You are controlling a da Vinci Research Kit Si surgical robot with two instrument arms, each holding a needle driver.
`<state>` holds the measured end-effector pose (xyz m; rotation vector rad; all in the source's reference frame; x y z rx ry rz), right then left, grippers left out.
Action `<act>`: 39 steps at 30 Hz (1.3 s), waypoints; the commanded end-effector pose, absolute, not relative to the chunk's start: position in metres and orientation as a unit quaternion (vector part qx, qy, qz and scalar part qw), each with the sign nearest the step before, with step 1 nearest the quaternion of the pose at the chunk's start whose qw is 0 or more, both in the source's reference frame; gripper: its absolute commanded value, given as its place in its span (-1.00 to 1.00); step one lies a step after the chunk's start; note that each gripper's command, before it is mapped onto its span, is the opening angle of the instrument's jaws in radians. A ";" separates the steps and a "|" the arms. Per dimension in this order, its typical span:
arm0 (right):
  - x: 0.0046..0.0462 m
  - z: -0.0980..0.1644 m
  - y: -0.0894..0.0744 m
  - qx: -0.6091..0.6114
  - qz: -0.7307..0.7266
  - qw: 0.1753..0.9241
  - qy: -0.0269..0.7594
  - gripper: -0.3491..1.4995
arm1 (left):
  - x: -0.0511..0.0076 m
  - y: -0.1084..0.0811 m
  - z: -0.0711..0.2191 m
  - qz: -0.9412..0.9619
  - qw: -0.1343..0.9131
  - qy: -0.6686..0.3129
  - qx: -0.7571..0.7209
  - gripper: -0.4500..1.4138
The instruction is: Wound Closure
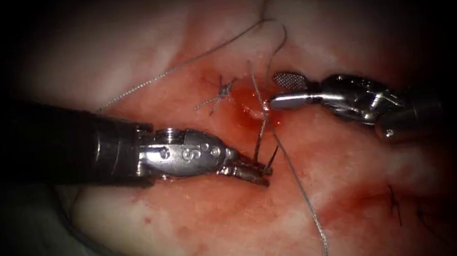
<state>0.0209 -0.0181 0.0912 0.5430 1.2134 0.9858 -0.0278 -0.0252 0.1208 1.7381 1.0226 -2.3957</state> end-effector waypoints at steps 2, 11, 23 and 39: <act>0.0214 0.092 -0.019 0.244 0.438 0.676 0.540 0.43 | -0.0279 -0.026 0.120 -0.760 -0.002 0.341 0.553 -1.00; 0.0206 0.091 -0.019 0.248 0.437 0.676 0.539 0.36 | -0.0255 -0.025 0.117 -0.751 0.015 0.340 0.566 -1.00; 0.0203 0.088 -0.018 0.256 0.414 0.682 0.546 0.36 | -0.0241 -0.020 0.114 -0.788 0.090 0.165 0.587 -1.00; 0.0221 0.087 -0.019 0.244 0.364 0.702 0.562 0.36 | -0.0236 -0.017 0.105 -0.771 0.104 0.047 0.627 -1.00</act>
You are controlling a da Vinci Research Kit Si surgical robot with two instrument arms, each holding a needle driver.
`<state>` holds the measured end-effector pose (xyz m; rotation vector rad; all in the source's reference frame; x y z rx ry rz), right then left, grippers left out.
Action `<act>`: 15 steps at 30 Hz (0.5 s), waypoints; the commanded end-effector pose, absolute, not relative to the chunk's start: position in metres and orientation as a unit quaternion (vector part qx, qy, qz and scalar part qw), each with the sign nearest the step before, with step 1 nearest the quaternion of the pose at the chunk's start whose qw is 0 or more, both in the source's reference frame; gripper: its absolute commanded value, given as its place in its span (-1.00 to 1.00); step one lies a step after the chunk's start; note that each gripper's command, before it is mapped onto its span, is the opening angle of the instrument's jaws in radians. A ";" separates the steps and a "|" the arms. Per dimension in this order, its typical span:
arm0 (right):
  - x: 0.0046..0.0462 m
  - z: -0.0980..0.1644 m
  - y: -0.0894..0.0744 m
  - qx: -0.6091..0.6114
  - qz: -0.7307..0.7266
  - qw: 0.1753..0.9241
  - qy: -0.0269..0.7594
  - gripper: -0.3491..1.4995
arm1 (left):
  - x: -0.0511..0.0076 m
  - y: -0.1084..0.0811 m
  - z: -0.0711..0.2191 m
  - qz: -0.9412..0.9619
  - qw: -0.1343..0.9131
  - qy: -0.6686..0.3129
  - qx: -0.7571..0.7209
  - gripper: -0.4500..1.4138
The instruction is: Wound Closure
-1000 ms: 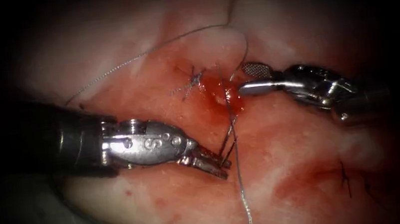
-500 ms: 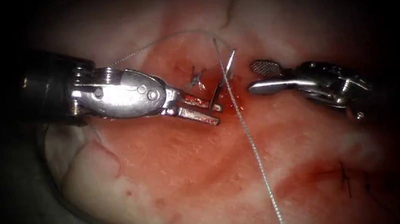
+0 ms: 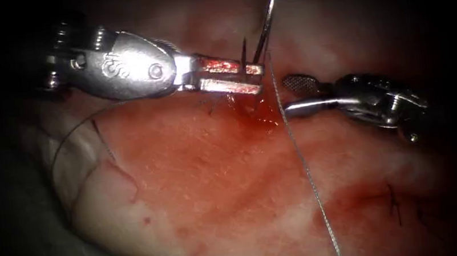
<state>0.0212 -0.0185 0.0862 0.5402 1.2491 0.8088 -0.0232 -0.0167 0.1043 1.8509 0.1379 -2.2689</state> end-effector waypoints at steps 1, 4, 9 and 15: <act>0.0226 0.087 -0.019 0.238 0.355 0.707 0.564 0.36 | -0.0236 -0.017 0.105 -0.772 0.103 0.046 0.625 -1.00; 0.0243 0.087 -0.020 0.215 0.326 0.730 0.560 0.34 | -0.0231 -0.017 0.105 -0.774 0.101 0.047 0.624 -1.00; 0.0265 0.087 -0.020 0.174 0.298 0.772 0.534 0.33 | -0.0224 -0.017 0.105 -0.774 0.102 0.049 0.623 -1.00; 0.0282 0.088 -0.020 0.159 0.295 0.776 0.534 0.22 | -0.0220 -0.017 0.105 -0.774 0.106 0.055 0.622 -1.00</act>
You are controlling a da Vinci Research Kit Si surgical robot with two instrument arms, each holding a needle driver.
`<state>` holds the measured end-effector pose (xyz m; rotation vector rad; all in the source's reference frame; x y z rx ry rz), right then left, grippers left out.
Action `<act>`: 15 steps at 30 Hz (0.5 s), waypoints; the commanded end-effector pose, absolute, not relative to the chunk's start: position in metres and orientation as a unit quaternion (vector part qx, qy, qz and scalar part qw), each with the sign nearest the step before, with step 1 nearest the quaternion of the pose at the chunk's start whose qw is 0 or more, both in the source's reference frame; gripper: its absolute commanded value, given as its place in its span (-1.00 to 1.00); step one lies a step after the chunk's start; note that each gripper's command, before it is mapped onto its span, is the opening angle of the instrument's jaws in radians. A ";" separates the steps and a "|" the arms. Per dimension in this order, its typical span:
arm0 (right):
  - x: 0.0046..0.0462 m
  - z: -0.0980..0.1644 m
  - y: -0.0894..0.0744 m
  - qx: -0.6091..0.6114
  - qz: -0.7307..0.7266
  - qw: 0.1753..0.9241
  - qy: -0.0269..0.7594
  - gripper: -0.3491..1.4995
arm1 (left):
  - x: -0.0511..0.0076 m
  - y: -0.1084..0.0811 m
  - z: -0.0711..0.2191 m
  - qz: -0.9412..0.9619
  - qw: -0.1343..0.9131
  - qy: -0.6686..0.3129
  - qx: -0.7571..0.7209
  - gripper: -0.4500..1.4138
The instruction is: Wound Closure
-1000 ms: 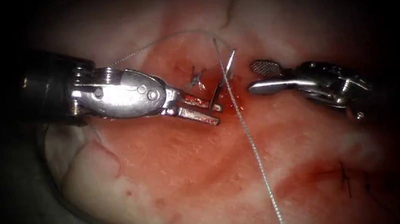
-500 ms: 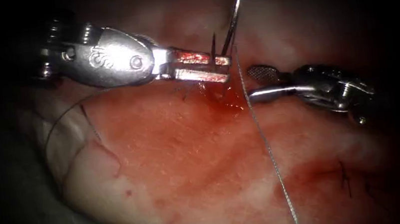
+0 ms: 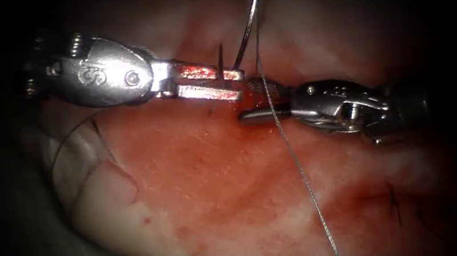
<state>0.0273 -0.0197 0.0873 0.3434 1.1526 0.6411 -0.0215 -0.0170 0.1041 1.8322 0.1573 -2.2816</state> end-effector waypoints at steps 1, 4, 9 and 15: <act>0.0285 0.088 -0.020 0.158 0.295 0.777 0.533 0.04 | -0.0220 -0.017 0.105 -0.774 0.107 0.055 0.621 -1.00; 0.0283 0.089 -0.021 0.163 0.267 0.785 0.534 -1.00 | -0.0218 -0.017 0.105 -0.774 0.108 0.056 0.622 -1.00; 0.0265 0.088 -0.022 0.158 0.265 0.806 0.505 -1.00 | -0.0213 -0.018 0.105 -0.775 0.109 0.060 0.620 -1.00; 0.0257 0.086 -0.026 0.182 0.253 0.804 0.507 -1.00 | -0.0205 -0.021 0.105 -0.779 0.099 0.071 0.614 -1.00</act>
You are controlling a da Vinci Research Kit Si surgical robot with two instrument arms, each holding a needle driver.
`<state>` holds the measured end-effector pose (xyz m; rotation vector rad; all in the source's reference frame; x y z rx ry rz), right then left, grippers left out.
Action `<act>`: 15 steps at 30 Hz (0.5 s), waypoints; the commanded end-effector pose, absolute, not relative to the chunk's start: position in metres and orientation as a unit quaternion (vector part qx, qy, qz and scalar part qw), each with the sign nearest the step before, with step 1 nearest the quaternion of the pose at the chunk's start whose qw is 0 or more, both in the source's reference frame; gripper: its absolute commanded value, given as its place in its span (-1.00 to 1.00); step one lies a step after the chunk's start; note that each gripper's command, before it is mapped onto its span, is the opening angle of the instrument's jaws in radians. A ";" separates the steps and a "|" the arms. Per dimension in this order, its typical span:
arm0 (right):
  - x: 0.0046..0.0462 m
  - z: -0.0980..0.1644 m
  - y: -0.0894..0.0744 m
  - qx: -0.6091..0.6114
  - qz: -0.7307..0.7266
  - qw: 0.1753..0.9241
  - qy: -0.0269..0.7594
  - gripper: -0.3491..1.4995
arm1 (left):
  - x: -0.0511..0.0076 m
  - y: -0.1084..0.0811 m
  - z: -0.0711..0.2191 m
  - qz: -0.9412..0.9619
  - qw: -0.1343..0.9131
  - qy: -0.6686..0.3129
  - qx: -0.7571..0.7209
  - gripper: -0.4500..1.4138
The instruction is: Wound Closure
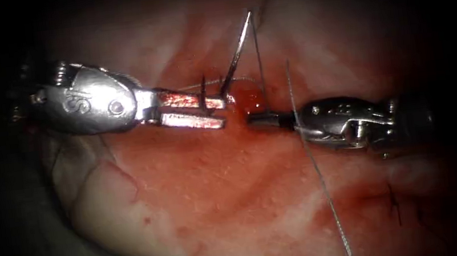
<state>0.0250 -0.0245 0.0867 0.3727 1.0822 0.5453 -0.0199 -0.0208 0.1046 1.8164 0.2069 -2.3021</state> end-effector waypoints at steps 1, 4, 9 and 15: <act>0.0259 0.086 -0.027 0.189 0.247 0.802 0.509 -1.00 | -0.0201 -0.022 0.106 -0.780 0.098 0.074 0.614 -1.00; 0.0269 0.083 -0.030 0.215 0.229 0.796 0.517 -1.00 | -0.0187 -0.024 0.107 -0.781 0.098 0.080 0.611 -1.00; 0.0282 0.078 -0.033 0.236 0.215 0.790 0.523 -1.00 | -0.0175 -0.023 0.107 -0.780 0.094 0.088 0.613 -1.00; 0.0289 0.074 -0.033 0.240 0.204 0.779 0.543 -1.00 | -0.0166 -0.023 0.107 -0.779 0.094 0.092 0.614 -1.00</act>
